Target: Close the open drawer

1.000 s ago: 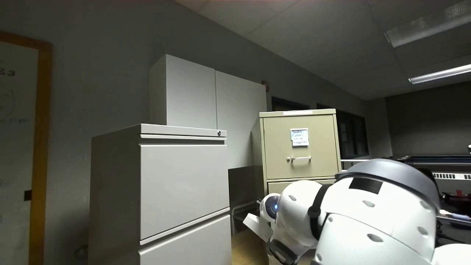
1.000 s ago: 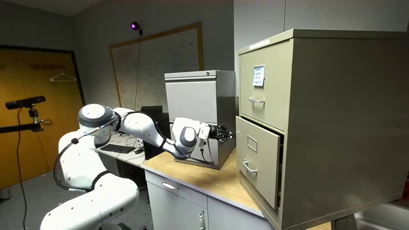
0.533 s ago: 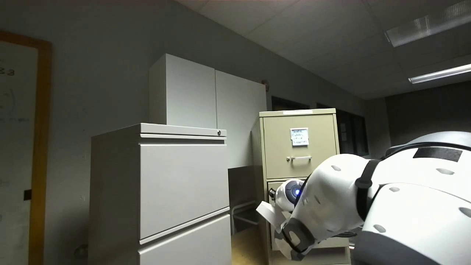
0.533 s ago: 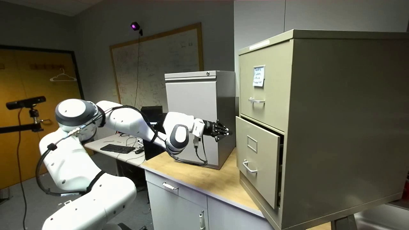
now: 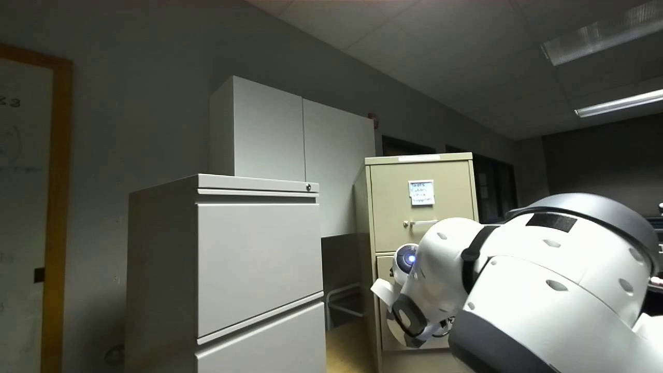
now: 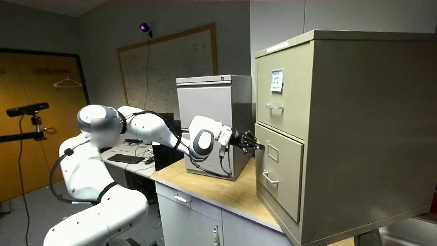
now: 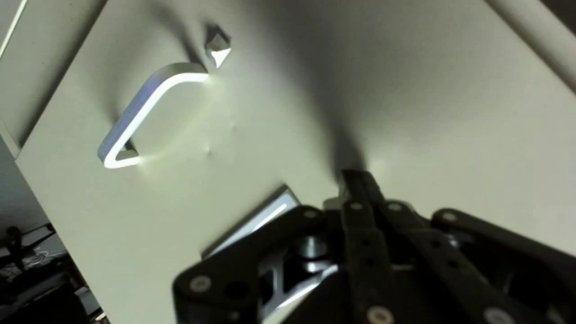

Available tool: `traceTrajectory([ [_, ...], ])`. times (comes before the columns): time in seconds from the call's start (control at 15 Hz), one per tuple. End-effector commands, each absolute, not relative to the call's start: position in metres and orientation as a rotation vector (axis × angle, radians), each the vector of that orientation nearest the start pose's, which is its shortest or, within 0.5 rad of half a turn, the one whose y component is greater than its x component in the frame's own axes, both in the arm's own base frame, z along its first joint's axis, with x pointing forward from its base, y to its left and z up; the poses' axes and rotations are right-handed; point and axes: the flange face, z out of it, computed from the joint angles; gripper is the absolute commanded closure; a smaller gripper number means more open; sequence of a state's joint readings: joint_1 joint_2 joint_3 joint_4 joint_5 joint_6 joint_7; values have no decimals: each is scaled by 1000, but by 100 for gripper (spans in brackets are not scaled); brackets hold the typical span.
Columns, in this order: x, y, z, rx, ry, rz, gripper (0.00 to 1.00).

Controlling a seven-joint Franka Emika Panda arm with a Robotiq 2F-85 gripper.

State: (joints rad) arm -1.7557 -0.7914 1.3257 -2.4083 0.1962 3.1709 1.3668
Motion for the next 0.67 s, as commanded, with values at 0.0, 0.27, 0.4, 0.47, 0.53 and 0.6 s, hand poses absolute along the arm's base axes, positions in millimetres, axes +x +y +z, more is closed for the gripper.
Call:
traceTrajectory([
  [0.0, 532, -166, 498, -1800, 2074, -1811, 100],
  [0.27, 550, -166, 503, -1805, 2130, -1793, 100],
  [0.4, 553, -165, 501, -1834, 2155, -1782, 100],
  [0.47, 553, -164, 501, -1854, 2160, -1753, 100],
  [0.53, 554, -163, 501, -1870, 2162, -1738, 100],
  [0.6, 553, -162, 500, -1887, 2165, -1733, 100],
])
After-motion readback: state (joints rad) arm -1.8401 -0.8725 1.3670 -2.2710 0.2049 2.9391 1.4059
